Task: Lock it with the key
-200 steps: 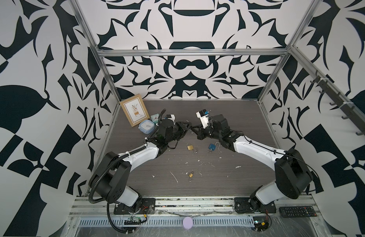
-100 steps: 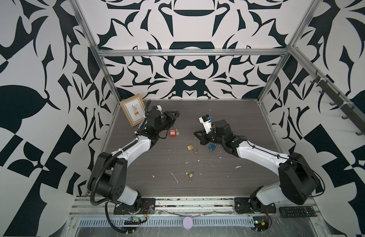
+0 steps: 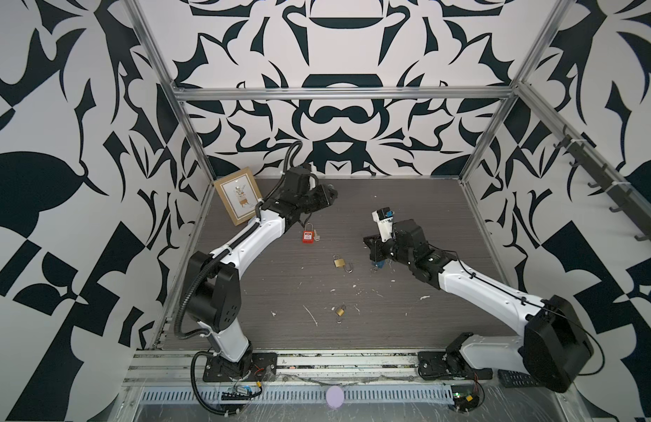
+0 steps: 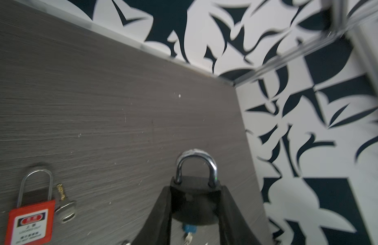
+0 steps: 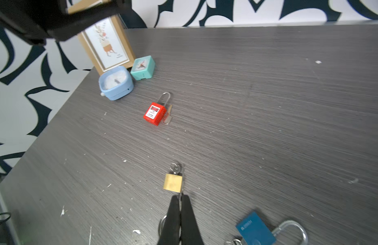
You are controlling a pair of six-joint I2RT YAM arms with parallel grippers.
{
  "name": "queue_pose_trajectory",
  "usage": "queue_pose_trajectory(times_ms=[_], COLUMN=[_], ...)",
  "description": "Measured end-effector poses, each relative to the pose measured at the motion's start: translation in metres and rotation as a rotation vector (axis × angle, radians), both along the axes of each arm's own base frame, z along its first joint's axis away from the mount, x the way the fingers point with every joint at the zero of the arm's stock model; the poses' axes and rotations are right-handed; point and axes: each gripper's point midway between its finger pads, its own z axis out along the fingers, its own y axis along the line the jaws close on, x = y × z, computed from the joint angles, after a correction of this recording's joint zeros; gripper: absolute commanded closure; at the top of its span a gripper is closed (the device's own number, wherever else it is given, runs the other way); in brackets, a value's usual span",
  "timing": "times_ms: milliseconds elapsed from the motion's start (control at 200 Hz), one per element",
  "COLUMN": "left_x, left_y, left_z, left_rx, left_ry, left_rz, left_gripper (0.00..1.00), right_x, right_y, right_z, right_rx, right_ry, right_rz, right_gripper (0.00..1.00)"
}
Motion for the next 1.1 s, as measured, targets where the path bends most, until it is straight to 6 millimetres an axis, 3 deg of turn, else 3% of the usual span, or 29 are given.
queue_pose_trajectory(times_ms=[155, 240, 345, 560, 805, 1100], left_x=[-0.018, -0.027, -0.036, -0.031, -0.01, -0.005], left_y=[-0.034, -0.042, -0.048, -0.055, -0.046, -0.033], left_z=[-0.067, -0.103, -0.132, -0.15, -0.169, -0.197], left_rx=[0.26, 0.383, 0.502, 0.665, 0.821, 0.95], left_ry=[0.034, 0.058, 0.064, 0.01, -0.047, -0.045], left_rz=[-0.217, -0.315, -0.418, -0.518, -0.541, -0.603], left_gripper=[1.0, 1.0, 1.0, 1.0, 1.0, 1.0], right_x=[0.006, 0.008, 0.01, 0.012, 0.014, 0.016], right_y=[-0.024, -0.035, -0.049, -0.064, -0.065, -0.066], right_z=[-0.008, -0.009, -0.011, -0.024, -0.041, -0.058], right_rx=[-0.032, -0.031, -0.022, -0.018, -0.022, -0.034], right_ry=[0.038, 0.05, 0.062, 0.105, 0.161, 0.21], right_rz=[-0.101, -0.15, -0.203, -0.261, -0.272, -0.27], right_gripper=[1.0, 1.0, 1.0, 1.0, 1.0, 1.0])
